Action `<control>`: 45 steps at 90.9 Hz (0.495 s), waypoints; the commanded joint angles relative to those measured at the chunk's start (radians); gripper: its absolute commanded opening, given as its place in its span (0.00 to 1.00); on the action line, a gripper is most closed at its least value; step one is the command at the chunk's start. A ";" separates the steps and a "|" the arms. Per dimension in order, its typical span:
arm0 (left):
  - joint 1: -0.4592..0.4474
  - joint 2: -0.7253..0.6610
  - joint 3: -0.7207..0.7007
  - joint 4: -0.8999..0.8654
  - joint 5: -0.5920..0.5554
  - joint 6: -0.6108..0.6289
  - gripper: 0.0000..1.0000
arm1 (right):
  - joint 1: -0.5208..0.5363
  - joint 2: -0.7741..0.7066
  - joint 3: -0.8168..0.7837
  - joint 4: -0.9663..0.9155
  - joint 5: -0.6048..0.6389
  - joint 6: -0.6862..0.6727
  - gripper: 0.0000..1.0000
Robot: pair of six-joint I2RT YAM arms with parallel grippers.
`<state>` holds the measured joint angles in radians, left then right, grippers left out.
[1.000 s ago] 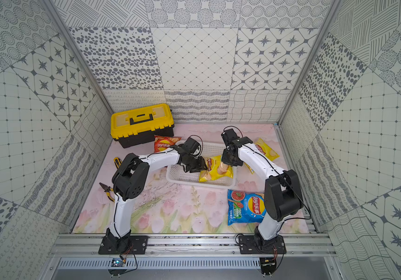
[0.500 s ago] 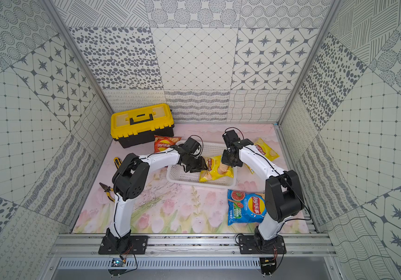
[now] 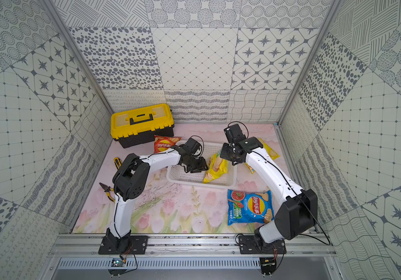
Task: Put the potato chips into the basket
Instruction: Place the potato chip in the basket.
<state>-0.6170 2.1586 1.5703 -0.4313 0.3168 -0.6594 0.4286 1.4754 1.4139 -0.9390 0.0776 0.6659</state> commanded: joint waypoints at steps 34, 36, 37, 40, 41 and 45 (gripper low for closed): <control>-0.076 0.079 0.101 -0.112 0.053 -0.007 0.51 | -0.003 -0.120 0.003 -0.071 0.041 0.063 0.00; -0.079 0.082 0.107 -0.112 0.053 -0.007 0.51 | -0.003 -0.119 0.001 -0.070 0.042 0.062 0.00; -0.081 0.084 0.110 -0.114 0.053 -0.008 0.51 | -0.004 -0.120 0.001 -0.070 0.045 0.061 0.00; -0.087 0.090 0.119 -0.117 0.052 -0.008 0.51 | -0.007 -0.118 -0.002 -0.070 0.051 0.058 0.00; -0.088 0.092 0.122 -0.118 0.052 -0.008 0.51 | -0.008 -0.116 -0.002 -0.070 0.054 0.056 0.00; -0.092 0.096 0.135 -0.123 0.053 -0.006 0.51 | -0.013 -0.109 -0.003 -0.069 0.059 0.052 0.00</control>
<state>-0.6777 2.2147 1.6596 -0.4648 0.3519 -0.6628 0.4244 1.3815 1.4223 -1.0153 0.0959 0.7185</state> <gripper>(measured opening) 0.510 0.044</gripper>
